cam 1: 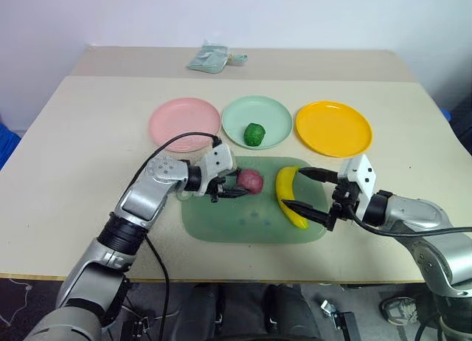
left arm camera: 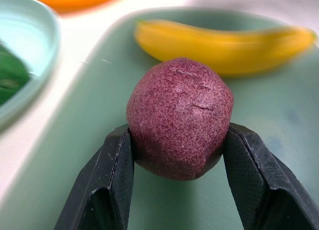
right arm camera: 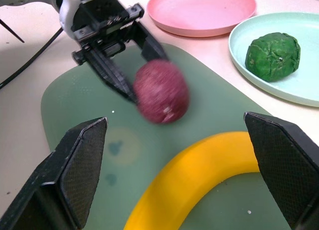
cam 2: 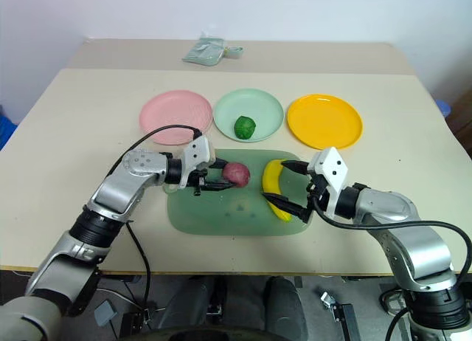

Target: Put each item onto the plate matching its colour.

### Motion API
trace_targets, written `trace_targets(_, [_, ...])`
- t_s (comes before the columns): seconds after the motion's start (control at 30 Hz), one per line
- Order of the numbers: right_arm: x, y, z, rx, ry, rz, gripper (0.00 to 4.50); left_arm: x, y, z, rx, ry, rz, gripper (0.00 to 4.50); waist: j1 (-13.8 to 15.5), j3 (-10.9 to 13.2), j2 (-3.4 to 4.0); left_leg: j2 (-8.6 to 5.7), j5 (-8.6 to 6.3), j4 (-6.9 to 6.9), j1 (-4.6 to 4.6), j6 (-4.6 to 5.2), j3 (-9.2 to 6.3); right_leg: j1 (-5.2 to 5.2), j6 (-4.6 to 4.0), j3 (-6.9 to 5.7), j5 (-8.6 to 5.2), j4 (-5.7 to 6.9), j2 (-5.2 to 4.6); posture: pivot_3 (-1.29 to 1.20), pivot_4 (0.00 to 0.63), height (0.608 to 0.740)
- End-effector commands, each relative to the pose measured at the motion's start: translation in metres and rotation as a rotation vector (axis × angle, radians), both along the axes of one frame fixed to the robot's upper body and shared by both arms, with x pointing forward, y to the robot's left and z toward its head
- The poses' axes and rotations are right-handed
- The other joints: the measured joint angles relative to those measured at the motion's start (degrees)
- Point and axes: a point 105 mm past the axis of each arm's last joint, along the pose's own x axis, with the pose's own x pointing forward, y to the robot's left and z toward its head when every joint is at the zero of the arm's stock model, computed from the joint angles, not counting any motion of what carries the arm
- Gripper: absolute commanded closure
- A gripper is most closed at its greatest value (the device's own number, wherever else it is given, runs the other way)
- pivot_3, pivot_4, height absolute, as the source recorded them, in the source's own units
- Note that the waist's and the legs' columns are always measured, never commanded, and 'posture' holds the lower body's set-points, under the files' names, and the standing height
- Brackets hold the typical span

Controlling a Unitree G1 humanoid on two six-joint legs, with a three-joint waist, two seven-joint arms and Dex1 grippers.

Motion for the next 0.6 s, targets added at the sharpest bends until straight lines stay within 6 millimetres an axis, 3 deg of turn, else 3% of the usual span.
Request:
trace_targets(0.03, [-0.003, 0.002, 0.014, 0.017, -0.064, 0.007, 0.0, 0.046, 0.03, 0.051, -0.189, -0.108, 0.323, 2.17, 0.1, 0.0, -0.01, 0.0, 0.0, 0.0, 0.0, 0.0, -0.01, 0.0, 0.0, 0.0, 0.0, 0.01, 0.0, 0.0, 0.15, 0.74])
trace_targets(0.1, [-0.002, 0.004, 0.014, 0.023, -0.065, 0.009, 0.0, 0.082, 0.066, 0.059, -0.232, -0.092, 0.652, 2.17, 0.1, 0.0, -0.08, 0.0, 0.01, 0.03, 0.0, 0.0, -0.03, 0.01, 0.01, -0.01, 0.0, 0.03, 0.0, 0.0, 0.15, 0.74])
trace_targets(0.17, [-0.001, 0.007, 0.015, 0.034, -0.066, 0.019, 0.0, 0.1, 0.089, 0.055, -0.257, -0.034, 0.859, 2.17, -0.1, 0.0, -0.06, -0.01, 0.01, 0.03, 0.0, 0.0, -0.04, 0.01, 0.02, -0.02, 0.01, 0.03, 0.02, 0.0, 0.15, 0.74])
trace_targets(0.3, [0.002, 0.011, 0.013, 0.04, -0.066, 0.025, 0.0, 0.109, 0.104, 0.04, -0.196, -0.012, 0.992, 2.17, -0.1, 0.0, -0.06, -0.04, 0.0, -0.11, 0.02, 0.01, 0.0, 0.0, 0.04, -0.02, 0.0, 0.11, 0.02, 0.0, 0.15, 0.74])
trace_targets(0.43, [0.007, 0.011, 0.013, 0.044, -0.068, 0.015, 0.0, 0.11, 0.107, 0.038, -0.183, 0.001, 1.0, 2.17, 0.2, 0.0, -0.13, -0.05, 0.0, -0.03, -0.03, 0.0, 0.01, 0.01, 0.05, -0.03, 0.0, 0.1, 0.02, 0.0, 0.15, 0.74])
trace_targets(0.53, [0.01, 0.011, 0.013, 0.047, -0.064, -0.005, 0.0, 0.108, 0.11, 0.039, -0.204, 0.015, 0.994, 1.08, 0.0, 0.0, -0.12, -0.05, 0.01, -0.02, -0.03, -0.01, 0.0, 0.01, 0.06, -0.03, 0.01, 0.09, 0.01, 0.0, 0.15, 0.74])
trace_targets(0.6, [0.012, 0.01, 0.014, 0.054, -0.068, -0.023, 0.0, 0.106, 0.115, 0.04, -0.209, 0.006, 1.002, 0.04, -0.1, 0.0, -0.12, -0.04, 0.02, -0.04, -0.03, -0.03, 0.01, -0.01, 0.06, -0.03, 0.01, 0.09, 0.02, 0.0, 0.15, 0.74])
